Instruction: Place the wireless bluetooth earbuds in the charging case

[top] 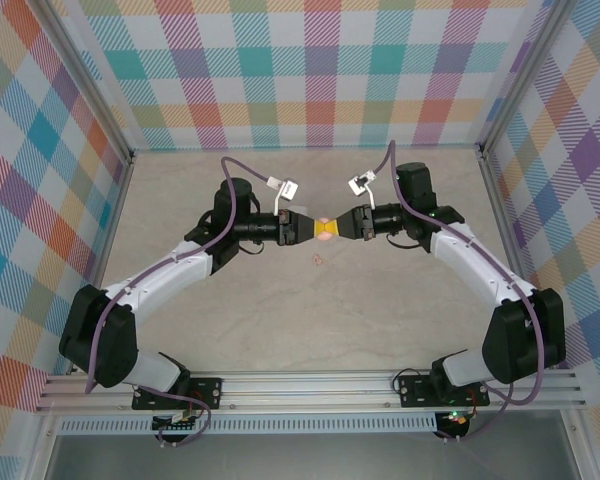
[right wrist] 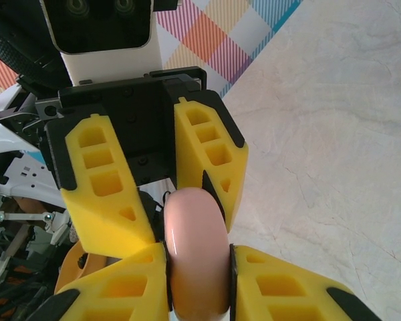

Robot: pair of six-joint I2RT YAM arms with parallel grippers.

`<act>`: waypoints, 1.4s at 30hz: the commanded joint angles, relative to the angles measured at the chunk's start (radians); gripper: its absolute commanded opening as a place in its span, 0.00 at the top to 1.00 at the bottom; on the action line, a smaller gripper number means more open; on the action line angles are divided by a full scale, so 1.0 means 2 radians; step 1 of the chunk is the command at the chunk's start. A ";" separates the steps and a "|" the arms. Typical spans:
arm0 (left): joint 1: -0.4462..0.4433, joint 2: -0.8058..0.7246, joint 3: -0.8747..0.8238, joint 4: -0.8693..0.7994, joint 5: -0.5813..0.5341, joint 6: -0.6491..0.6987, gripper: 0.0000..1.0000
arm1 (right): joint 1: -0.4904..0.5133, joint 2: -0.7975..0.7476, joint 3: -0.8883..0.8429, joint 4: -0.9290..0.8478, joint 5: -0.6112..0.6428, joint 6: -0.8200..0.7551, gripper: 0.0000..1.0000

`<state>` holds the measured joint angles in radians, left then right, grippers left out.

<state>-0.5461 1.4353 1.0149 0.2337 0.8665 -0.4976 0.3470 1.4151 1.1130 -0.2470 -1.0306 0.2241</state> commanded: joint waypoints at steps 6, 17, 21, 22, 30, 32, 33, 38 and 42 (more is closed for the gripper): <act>-0.001 -0.022 0.002 0.011 0.019 0.003 0.59 | 0.002 -0.022 0.010 0.029 -0.004 0.011 0.79; -0.001 -0.016 -0.006 0.023 0.020 -0.010 0.48 | 0.002 -0.022 0.009 0.049 -0.014 0.027 0.79; -0.002 -0.011 -0.007 0.028 0.020 -0.014 0.48 | 0.002 -0.021 0.009 0.049 -0.017 0.028 0.79; -0.002 -0.010 -0.007 0.029 0.018 -0.015 0.48 | 0.003 -0.021 0.009 0.049 -0.019 0.028 0.79; -0.007 -0.001 0.000 0.036 0.015 -0.020 0.51 | 0.003 -0.020 0.004 0.051 -0.027 0.029 0.78; -0.009 0.002 0.001 0.039 0.016 -0.022 0.53 | 0.003 -0.020 0.002 0.053 -0.027 0.029 0.78; -0.010 0.004 0.002 0.040 0.015 -0.022 0.53 | 0.003 -0.020 0.001 0.052 -0.026 0.030 0.78; -0.015 0.009 0.004 0.044 0.013 -0.026 0.55 | 0.003 -0.021 0.000 0.051 -0.022 0.028 0.78; -0.016 0.012 0.004 0.045 0.011 -0.026 0.55 | 0.003 -0.021 0.001 0.049 -0.018 0.028 0.78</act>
<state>-0.5610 1.4445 1.0122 0.2920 0.8818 -0.5392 0.3466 1.3945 1.1126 -0.1738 -1.0336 0.2806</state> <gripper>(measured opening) 0.451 0.221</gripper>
